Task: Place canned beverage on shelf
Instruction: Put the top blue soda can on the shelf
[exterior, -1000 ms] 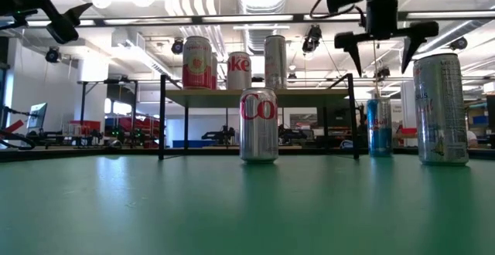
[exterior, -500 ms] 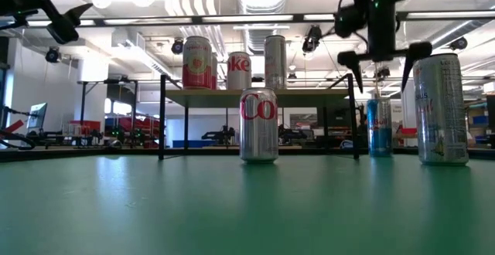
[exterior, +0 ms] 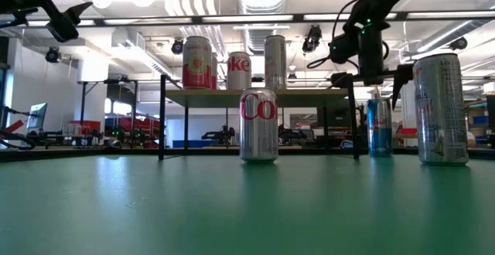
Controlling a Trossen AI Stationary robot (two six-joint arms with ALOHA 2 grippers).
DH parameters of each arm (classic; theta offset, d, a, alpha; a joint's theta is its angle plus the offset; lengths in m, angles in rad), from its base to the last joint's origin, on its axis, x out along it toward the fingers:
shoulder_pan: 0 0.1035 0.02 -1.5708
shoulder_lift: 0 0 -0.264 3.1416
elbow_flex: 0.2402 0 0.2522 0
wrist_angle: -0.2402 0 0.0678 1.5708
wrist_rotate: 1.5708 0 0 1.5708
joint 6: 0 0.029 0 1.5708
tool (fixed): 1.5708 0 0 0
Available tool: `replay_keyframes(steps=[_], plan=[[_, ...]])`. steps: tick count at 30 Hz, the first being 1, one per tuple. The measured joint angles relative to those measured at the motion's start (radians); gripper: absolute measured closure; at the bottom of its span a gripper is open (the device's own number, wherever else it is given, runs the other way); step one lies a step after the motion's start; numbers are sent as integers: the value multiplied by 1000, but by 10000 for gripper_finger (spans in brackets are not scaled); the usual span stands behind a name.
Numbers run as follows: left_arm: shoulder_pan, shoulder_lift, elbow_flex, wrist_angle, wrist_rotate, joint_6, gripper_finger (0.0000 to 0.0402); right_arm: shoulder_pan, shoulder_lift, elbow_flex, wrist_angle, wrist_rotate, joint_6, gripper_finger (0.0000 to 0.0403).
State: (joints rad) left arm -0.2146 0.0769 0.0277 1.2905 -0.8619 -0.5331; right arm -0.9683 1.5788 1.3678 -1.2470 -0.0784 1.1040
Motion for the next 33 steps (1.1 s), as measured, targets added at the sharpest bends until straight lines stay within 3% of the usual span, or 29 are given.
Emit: replay_keyframes(steps=[18, 22, 30, 33], plan=[[0, 0, 2, -8, 0, 0, 22, -47, -21, -30, 9, -3, -55, 12], [0, 0, 2, -8, 0, 0, 22, -45, -21, -40, 26, -9, -65, 49], [0, 0, 2, -9, 0, 0, 22, -44, -21, -49, 19, -14, -86, 175], [0, 0, 3, -9, 0, 0, 22, -45, -25, -50, 16, -44, -98, 176]])
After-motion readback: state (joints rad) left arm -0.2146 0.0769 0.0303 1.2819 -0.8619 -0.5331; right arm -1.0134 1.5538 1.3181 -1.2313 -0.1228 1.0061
